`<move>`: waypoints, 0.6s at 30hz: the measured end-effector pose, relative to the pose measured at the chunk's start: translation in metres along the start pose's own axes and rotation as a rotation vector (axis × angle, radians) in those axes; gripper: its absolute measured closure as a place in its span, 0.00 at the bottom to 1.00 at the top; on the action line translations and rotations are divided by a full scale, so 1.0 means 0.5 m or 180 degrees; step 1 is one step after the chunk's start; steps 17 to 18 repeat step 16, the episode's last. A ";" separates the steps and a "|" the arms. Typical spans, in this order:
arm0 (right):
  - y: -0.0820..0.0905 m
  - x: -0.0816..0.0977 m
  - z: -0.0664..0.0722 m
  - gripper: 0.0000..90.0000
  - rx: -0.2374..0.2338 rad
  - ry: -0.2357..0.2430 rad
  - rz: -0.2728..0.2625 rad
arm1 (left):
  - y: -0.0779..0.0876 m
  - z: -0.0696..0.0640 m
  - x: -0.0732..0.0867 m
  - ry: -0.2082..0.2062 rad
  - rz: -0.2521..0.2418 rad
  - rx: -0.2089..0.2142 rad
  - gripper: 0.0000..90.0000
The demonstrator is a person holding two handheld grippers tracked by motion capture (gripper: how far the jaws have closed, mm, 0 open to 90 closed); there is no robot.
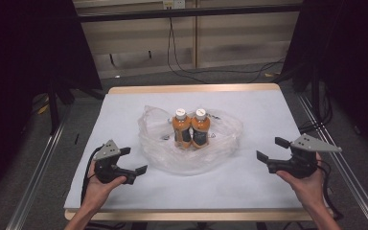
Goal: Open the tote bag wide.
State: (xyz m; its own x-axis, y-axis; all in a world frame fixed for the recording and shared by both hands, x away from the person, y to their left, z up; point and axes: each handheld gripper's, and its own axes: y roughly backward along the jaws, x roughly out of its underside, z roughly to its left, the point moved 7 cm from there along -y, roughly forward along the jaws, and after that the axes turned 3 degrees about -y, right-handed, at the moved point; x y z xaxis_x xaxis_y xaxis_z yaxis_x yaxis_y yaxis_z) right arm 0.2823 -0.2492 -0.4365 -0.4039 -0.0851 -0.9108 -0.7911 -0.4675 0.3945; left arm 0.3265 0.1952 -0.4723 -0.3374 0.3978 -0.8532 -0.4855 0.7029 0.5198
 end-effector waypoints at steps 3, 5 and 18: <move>0.015 0.026 0.017 0.13 0.0016 -0.0031 0.0019 | 0.018 -0.004 0.016 0.0043 0.0012 -0.0048 0.03; 0.018 0.036 0.024 0.12 0.0021 -0.0099 0.0025 | 0.025 -0.006 0.029 0.0197 0.0029 -0.0096 0.03; 0.033 0.097 0.025 0.09 0.0014 -0.0101 0.0140 | 0.050 -0.020 0.061 0.0038 -0.0067 -0.0104 0.03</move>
